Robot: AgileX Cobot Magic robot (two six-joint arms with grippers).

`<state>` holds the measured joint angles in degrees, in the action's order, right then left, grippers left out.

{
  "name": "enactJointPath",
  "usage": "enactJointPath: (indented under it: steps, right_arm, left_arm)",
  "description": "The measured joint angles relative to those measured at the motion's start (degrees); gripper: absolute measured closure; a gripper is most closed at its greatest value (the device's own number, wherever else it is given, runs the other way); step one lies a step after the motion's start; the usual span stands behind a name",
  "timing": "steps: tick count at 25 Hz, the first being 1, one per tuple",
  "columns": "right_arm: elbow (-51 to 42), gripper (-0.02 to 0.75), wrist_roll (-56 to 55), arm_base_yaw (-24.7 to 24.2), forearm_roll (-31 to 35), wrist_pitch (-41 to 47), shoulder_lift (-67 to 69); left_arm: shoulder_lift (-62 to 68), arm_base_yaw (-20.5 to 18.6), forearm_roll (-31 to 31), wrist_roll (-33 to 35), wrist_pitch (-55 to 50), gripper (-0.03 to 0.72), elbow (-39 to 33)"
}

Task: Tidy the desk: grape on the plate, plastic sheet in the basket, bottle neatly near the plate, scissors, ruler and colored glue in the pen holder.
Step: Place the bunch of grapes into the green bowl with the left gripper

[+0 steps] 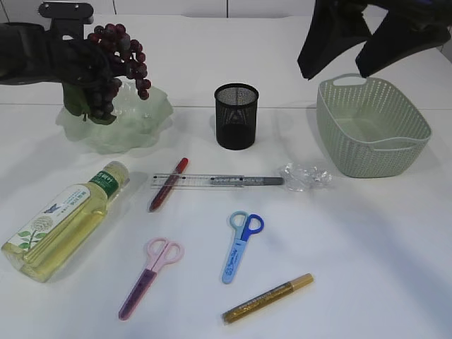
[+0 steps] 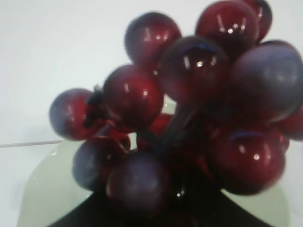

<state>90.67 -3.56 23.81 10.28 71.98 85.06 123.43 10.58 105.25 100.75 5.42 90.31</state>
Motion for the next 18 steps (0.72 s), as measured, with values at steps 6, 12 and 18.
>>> enactJointPath:
  steps: [6, 12, 18]
  right_arm:
    - [0.0, 0.153, 0.0, 0.0, 0.0, 0.0, 0.0]
    - [0.0, 0.153, 0.0, 0.0, 0.0, 0.0, 0.0]
    - [0.0, 0.153, 0.0, 0.0, 0.0, 0.0, 0.0]
  left_arm:
    - [1.5, -1.4, 0.0, -1.9, -1.6, 0.475, 0.0]
    - [1.5, -1.9, -0.1, -2.2, -3.0, 0.326, 0.0]
    - [1.5, -1.9, -0.2, -2.3, -3.5, 0.283, 0.3]
